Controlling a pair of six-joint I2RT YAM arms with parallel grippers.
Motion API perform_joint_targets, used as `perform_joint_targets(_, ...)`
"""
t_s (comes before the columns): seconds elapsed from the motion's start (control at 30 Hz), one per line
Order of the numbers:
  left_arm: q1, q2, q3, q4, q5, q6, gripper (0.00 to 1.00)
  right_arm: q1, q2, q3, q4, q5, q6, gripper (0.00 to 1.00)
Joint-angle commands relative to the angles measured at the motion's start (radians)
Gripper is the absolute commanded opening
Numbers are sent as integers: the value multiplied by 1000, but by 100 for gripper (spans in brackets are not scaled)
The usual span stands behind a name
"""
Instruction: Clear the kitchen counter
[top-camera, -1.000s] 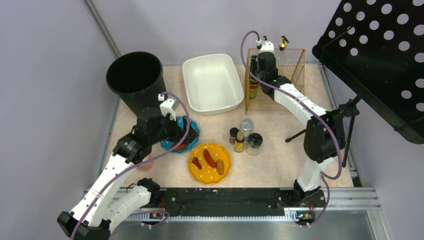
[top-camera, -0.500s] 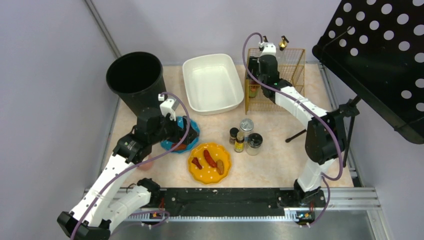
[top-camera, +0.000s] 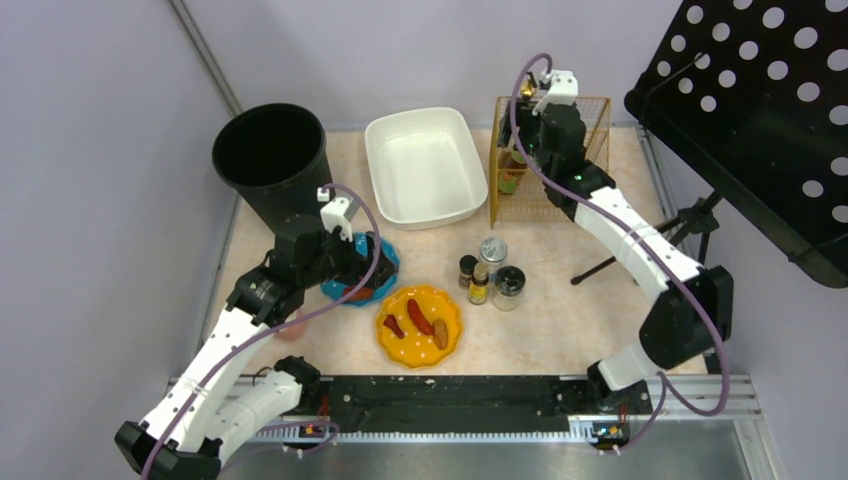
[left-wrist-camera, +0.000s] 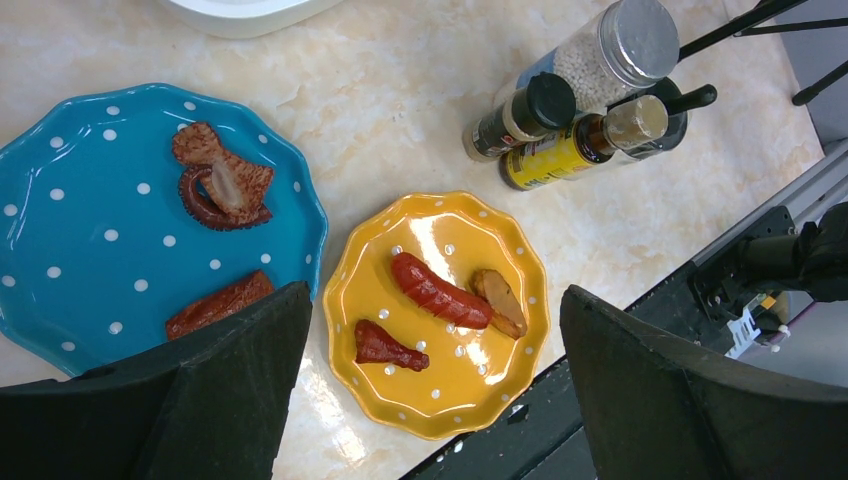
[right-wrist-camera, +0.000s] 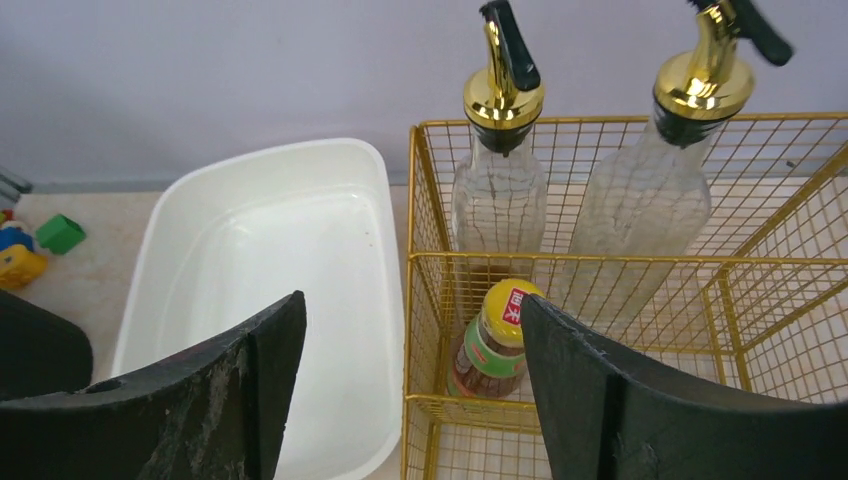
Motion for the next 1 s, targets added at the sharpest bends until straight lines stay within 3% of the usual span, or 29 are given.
perform_joint_targets(0.0, -2, -5, 0, 22, 4, 5, 99, 19, -122, -24, -42, 16, -6, 77)
perform_joint_targets(0.33, -3, -9, 2, 22, 15, 2, 98, 52, -273, -120, -119, 9, -3, 77)
perform_joint_targets(0.8, -3, -14, 1, 22, 18, 1, 98, 131, -408, -328, -292, -267, 11, 75)
perform_joint_targets(0.97, -4, -16, 2, 23, 15, 1, 98, 179, -436, -406, -306, -244, 35, 75)
